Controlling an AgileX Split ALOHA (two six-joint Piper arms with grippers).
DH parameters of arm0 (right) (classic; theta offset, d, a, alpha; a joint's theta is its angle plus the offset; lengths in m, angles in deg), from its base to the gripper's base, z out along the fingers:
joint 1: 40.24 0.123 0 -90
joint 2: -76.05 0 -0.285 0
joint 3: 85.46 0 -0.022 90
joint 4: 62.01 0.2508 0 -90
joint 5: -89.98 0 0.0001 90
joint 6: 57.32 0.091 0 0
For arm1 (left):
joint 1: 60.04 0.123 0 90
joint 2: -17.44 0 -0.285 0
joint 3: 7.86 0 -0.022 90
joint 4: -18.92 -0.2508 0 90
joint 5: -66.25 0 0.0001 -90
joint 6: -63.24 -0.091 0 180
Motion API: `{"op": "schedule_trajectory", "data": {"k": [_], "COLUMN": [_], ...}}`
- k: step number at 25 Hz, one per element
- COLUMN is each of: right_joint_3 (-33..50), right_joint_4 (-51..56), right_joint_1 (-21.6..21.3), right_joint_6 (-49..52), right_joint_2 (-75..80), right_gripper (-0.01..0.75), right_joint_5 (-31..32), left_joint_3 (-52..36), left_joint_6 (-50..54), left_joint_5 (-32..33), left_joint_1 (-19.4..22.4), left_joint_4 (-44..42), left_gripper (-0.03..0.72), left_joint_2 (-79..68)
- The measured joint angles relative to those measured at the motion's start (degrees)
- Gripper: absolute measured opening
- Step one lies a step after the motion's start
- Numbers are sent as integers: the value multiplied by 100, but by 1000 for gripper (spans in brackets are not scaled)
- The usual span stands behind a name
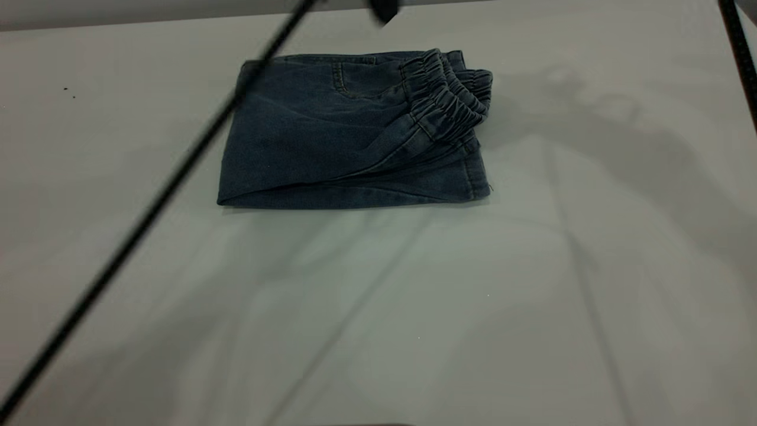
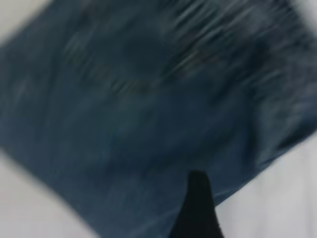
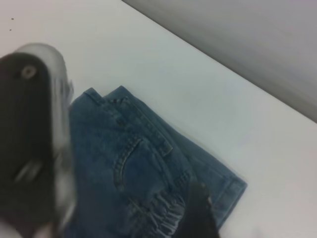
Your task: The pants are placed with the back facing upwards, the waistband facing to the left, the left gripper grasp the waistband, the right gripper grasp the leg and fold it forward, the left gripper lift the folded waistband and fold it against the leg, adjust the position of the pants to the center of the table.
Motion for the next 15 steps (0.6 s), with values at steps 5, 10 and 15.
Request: {"op": "schedule_trajectory", "data": {"k": [5, 10, 15], "right_joint_3": [0, 0, 0], "right_joint_4": [0, 0, 0], "right_joint_1": [0, 0, 0], "right_joint_6": [0, 0, 5], "right_joint_2": [0, 0, 0], "right_gripper": [465, 465, 465], "right_joint_5": [168, 416, 569], "left_joint_3": [0, 0, 0], "left_joint_6": [1702, 1916, 1989], "left_joint_5": [-146, -487, -942], "left_joint_1": [0, 0, 0], "left_joint_4": [-727, -813, -964], "left_gripper": [535, 535, 535], "left_joint_2": [-567, -1173, -1662]}}
